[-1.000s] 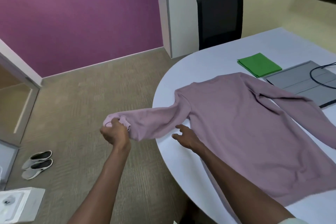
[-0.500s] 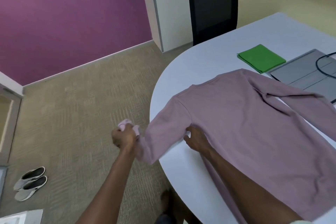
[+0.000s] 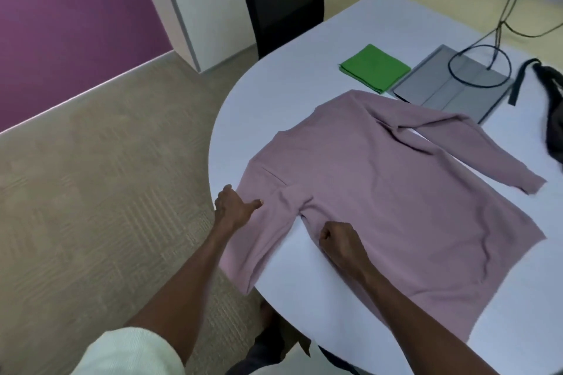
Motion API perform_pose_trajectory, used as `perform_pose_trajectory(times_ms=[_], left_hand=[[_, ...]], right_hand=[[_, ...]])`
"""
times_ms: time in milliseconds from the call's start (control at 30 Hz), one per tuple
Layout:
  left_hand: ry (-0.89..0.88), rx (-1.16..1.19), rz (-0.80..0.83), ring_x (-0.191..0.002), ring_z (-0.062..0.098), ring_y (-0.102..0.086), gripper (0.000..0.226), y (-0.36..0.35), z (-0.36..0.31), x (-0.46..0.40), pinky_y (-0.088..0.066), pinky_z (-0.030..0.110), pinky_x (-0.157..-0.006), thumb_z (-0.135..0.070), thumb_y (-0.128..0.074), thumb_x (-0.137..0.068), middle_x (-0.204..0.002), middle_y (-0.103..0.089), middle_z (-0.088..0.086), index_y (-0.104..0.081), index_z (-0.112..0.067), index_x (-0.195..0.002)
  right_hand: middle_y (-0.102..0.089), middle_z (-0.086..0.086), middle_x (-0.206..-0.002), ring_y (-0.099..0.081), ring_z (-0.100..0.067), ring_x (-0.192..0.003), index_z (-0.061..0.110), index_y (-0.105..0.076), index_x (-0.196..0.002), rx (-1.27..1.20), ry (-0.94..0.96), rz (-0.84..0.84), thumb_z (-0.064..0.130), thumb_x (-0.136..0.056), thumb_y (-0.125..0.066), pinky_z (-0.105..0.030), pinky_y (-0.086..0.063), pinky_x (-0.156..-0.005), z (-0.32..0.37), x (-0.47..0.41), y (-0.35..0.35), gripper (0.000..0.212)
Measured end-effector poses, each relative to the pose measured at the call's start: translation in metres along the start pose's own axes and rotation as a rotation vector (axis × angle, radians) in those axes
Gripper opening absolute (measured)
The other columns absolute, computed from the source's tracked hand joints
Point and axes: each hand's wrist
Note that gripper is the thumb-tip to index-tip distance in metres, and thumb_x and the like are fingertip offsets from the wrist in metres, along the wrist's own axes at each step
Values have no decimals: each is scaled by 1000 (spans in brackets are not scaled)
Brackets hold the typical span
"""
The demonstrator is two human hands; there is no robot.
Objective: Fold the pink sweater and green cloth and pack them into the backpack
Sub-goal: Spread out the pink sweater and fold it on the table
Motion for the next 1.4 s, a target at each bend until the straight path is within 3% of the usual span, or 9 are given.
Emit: perform_pose_trajectory(times_ms=[200, 333, 500, 633, 700, 833, 1000, 1267, 1400], left_hand=[[-32, -69, 43, -128, 39, -50, 81, -17, 8, -24, -44, 45, -100, -47, -69, -88, -140, -51, 21, -34, -2, -146], [-162, 50, -119, -102, 31, -63, 35, -8, 9, -29, -41, 30, -78, -31, -55, -97, -108, -70, 15, -67, -1, -110], [-165, 319, -217, -80, 25, -55, 26, 17, 7, -36, -36, 32, -65, -22, -51, -96, -78, -58, 6, -61, -3, -82], [-97, 24, -141, -84, 41, -63, 30, 21, 19, -50, -39, 36, -65, -23, -49, -87, -81, -62, 28, -60, 1, -72], [-82, -180, -124, -105, 45, -59, 29, 19, 20, -49, -47, 43, -81, -21, -54, -83, -105, -62, 27, -66, 0, -99], [-594, -277, -244, -105, 39, -52, 31, -10, 18, -32, -46, 51, -91, -24, -54, -92, -113, -57, 19, -58, -5, -116], [-1196, -320, 91, -88, 30, -60, 17, -65, -10, 1, -50, 41, -78, -18, -68, -81, -97, -68, 8, -69, -10, -97], [-1274, -789, 307, -88, 23, -64, 19, -101, -15, 13, -38, 37, -80, -37, -76, -67, -89, -69, -7, -72, -28, -84], [-1235, -929, 382, -87, 19, -60, 36, -102, -31, 7, -35, 35, -81, -62, -65, -72, -81, -69, -9, -70, -27, -78]], right_hand=[[-63, -13, -81, -59, -27, -74, 4, -58, -95, 127, 119, -131, 16, -83, -61, -31, -43, -67, -36, 35, -56, 17], [-56, -8, -64, -55, -25, -59, 9, -54, -67, 8, 32, -231, 11, -75, -56, -31, -42, -53, -21, 28, -47, 8], [-55, -2, -66, -49, -18, -62, 10, -54, -70, -1, 20, -350, 11, -68, -63, -32, -38, -55, -12, 32, -21, 9], [-66, 3, -77, -62, -18, -72, 17, -65, -72, 128, 259, 21, 19, -71, -61, -27, -46, -60, -22, 51, -34, 4], [-63, 4, -69, -57, -12, -64, 16, -60, -65, 27, 191, 69, 24, -76, -55, -27, -45, -56, -20, 50, -38, 14], [-56, 5, -66, -49, -11, -63, 16, -53, -64, -63, -34, -191, 12, -79, -58, -29, -36, -56, -21, 57, -41, 16], [-60, -4, -75, -55, -26, -70, 13, -67, -77, 202, -131, -360, 8, -79, -60, -37, -45, -58, -56, 78, -32, 9], [-60, -3, -54, -59, -26, -49, 17, -52, -66, 192, -285, -234, 24, -83, -48, -29, -33, -45, -113, 128, -6, 19], [-58, -4, -60, -53, -24, -57, 13, -49, -67, 3, -481, -396, 12, -88, -57, -34, -38, -50, -139, 147, 4, 22]])
Point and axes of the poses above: each hand's wrist, its own x-axis away from the middle knuckle, its own y-axis out of the back of the hand, z = x × y
